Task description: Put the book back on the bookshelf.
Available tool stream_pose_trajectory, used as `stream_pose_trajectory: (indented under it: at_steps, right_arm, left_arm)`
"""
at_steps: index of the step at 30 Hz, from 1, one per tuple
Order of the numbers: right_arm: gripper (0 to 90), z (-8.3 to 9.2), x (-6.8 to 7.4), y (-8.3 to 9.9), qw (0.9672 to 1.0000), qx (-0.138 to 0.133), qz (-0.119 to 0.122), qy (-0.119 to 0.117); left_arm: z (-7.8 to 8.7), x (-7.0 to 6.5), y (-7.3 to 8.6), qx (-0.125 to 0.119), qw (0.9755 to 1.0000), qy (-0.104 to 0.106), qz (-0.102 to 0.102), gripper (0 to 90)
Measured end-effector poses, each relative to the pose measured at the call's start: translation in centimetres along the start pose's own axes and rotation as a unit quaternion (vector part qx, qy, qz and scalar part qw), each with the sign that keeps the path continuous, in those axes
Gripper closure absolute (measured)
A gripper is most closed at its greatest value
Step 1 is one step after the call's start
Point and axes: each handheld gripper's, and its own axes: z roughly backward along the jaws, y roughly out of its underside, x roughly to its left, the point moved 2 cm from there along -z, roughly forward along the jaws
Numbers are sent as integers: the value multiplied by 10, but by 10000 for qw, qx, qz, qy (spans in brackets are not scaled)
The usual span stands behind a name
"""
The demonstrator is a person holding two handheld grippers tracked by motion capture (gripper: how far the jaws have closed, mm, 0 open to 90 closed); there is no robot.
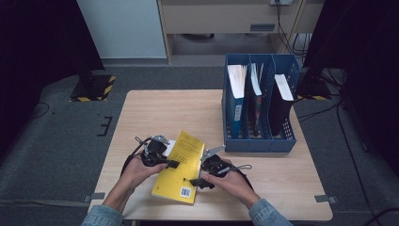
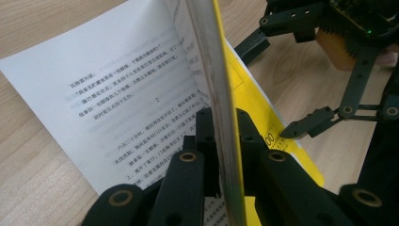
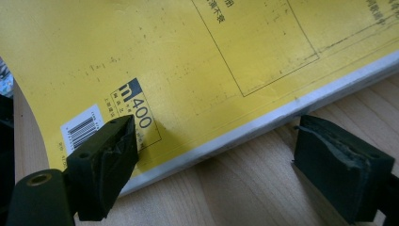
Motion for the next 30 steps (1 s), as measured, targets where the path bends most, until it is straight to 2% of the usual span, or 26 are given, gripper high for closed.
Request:
stream_pose_trajectory:
  at_steps: [5, 8, 12, 17, 21, 24, 30]
  right_arm:
    - [81, -2, -2, -2, 10000, -26, -60, -57]
    - [87, -3, -5, -3, 9997, -106, -168, -151]
    - [159, -2, -13, -4, 9984, -254, -316, -385]
    - [253, 3, -21, -7, 9967, -271, -485, -594]
    - [296, 9, -20, -12, 9974, -198, -417, -548]
    - [318, 13, -17, -17, 9981, -247, -302, -474]
    - [391, 31, -10, -33, 9988, -433, -108, -180]
  left_arm:
    - [4, -6, -4, -7, 9999, -3, -108, 848]
    - [6, -8, -5, -16, 9999, 27, -149, 851]
    - [7, -7, -5, -21, 9999, 33, -151, 852]
    - [8, -7, -4, -6, 9998, 0, -175, 852]
    - [11, -7, -3, 61, 9993, -80, -363, 841]
    - [14, -6, -2, 92, 9992, -166, -350, 839]
    - [23, -5, -1, -202, 9982, -349, -444, 848]
